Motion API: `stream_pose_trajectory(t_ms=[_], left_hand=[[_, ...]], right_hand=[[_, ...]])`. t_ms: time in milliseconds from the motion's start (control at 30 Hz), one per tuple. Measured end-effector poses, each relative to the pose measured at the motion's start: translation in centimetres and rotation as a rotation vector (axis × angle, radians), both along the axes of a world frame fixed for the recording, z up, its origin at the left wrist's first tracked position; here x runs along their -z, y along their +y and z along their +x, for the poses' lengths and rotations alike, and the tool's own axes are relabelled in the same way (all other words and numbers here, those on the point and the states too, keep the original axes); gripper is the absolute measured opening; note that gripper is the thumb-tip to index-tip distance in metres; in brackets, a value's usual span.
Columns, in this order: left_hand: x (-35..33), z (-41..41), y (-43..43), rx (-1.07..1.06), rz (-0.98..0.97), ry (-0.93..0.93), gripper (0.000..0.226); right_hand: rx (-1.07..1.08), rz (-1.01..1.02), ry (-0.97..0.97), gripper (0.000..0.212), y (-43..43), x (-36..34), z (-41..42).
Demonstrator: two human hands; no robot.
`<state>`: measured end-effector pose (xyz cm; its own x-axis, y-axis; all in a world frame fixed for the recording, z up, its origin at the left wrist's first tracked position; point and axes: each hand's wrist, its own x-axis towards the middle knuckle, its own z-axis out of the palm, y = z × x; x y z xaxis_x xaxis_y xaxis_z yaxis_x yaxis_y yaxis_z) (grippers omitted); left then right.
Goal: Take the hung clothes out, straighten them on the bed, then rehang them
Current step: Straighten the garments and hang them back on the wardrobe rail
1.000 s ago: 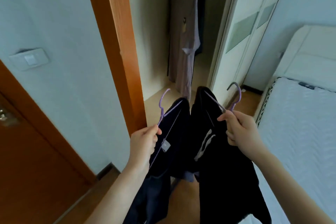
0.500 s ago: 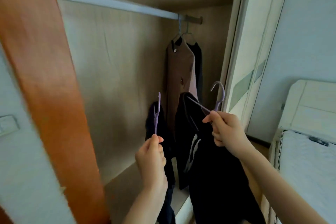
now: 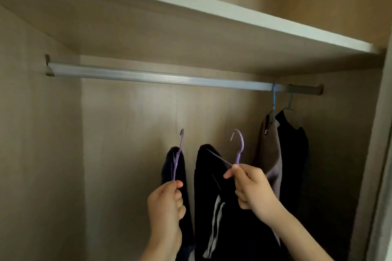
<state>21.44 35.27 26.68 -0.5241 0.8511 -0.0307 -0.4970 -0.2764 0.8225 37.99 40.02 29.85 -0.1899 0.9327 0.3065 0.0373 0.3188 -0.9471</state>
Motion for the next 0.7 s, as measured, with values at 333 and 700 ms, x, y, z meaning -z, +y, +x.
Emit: stream_pose_trajectory(t_ms=[333,700], left_hand=[[-9.6,-4.7,3.4,-0.166,0.181,0.192,0.025],[-15.8,-7.6,5.5,-0.202,0.205,0.221,0.025]], right_hand=[[-0.238,0.1,0.121,0.034,5.8,-9.5,-8.3],[-0.196,0.175,0.131,0.034,9.2,-15.4,-13.4]])
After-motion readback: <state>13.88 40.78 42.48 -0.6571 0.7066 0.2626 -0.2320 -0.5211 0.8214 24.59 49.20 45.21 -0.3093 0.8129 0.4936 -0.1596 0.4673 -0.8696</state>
